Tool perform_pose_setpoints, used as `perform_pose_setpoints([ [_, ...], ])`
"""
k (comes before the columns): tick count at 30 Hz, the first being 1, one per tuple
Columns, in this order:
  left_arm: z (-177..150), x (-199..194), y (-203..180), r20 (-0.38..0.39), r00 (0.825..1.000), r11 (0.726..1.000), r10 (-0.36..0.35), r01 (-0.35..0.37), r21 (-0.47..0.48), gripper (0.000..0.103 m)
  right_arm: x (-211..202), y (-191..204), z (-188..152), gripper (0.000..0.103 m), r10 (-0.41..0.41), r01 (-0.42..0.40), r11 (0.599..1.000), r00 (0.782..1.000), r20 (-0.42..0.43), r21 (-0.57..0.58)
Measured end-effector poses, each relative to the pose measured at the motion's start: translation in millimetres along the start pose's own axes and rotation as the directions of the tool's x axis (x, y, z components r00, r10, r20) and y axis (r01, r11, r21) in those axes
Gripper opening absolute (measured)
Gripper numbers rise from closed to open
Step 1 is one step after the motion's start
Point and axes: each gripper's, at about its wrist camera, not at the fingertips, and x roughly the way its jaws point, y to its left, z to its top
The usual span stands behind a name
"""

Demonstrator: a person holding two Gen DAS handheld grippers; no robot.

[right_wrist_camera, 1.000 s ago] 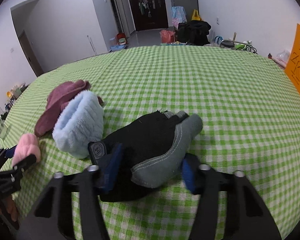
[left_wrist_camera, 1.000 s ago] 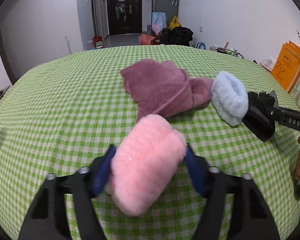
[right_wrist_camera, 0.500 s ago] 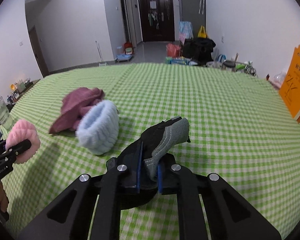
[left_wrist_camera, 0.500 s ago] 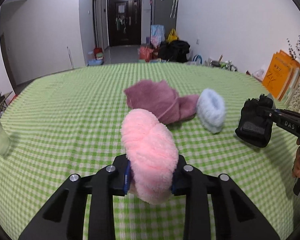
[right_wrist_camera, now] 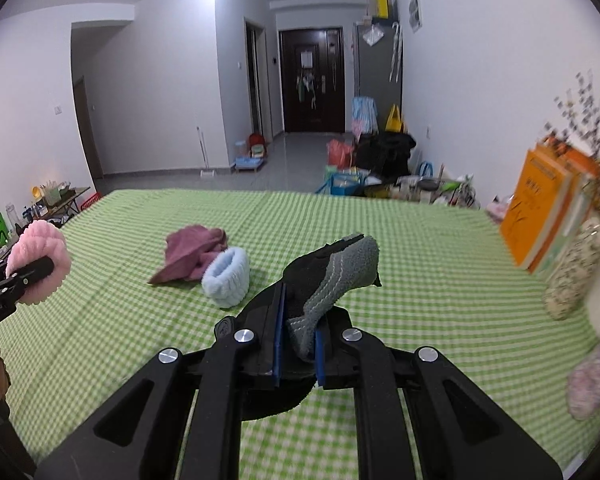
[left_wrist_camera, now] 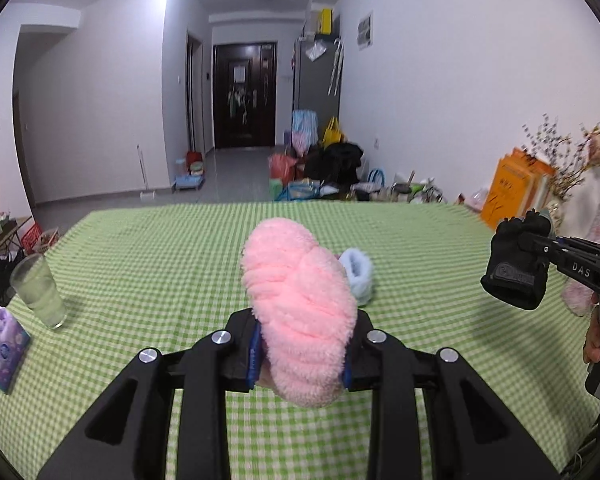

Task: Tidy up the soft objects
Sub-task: 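Lift the pink headband with the left tool while the right tool lifts the black-grey glove, then carry the pink headband in the left tool while the right tool carries the glove to the box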

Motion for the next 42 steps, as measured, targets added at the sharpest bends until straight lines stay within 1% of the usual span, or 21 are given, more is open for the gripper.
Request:
perform_pose_setpoints([
  [4,2.2,-34.8,-5.8,0.051,0.999,1.000,-0.002,0.002,-0.006,0.026,-30.3,5.7,0.6,0.012,0.001,0.000,1.000,1.000,0.031,-0.022],
  [7,2.0,-56.8,-7.8,0.074,0.997,1.000,-0.006,0.007,-0.007,0.027,-49.1,10.1,0.2,0.012,0.006,-0.004,0.999,0.999,0.045,-0.034],
  [14,-1.6,-83.3,-6.9,0.092,0.996,1.000,0.004,-0.003,-0.011,0.027,-67.5,19.9,-1.1,0.012,0.015,-0.012,0.999,0.998,0.062,-0.047],
  [23,-5.8,-92.0,-2.1,0.097,0.995,1.000,0.011,-0.010,-0.004,0.027,-71.9,35.6,-1.7,0.012,0.037,-0.033,0.997,0.997,0.061,-0.071],
  [28,-11.2,-92.7,6.0,0.090,0.996,0.999,0.029,-0.028,-0.016,0.027,-62.5,48.3,-0.8,0.012,0.063,-0.058,0.994,0.997,0.048,-0.091],
  [31,-16.8,-96.4,16.4,0.090,0.995,0.998,0.052,-0.049,-0.034,0.027,-55.6,59.9,1.2,0.012,0.087,-0.082,0.991,0.995,0.041,-0.105],
  [35,-27.8,-109.1,39.8,0.096,0.990,0.992,0.105,-0.098,-0.077,0.027,-43.4,88.2,3.7,0.012,0.135,-0.130,0.981,0.991,0.027,-0.143],
  [38,-35.9,-119.0,60.0,0.090,0.981,0.981,0.170,-0.160,-0.106,0.027,-32.7,113.7,4.3,0.012,0.178,-0.173,0.969,0.984,0.010,-0.176],
  [42,-49.0,-138.5,92.4,0.075,0.963,0.956,0.260,-0.246,-0.158,0.027,-19.9,147.2,5.8,0.012,0.242,-0.239,0.949,0.970,-0.011,-0.206],
])
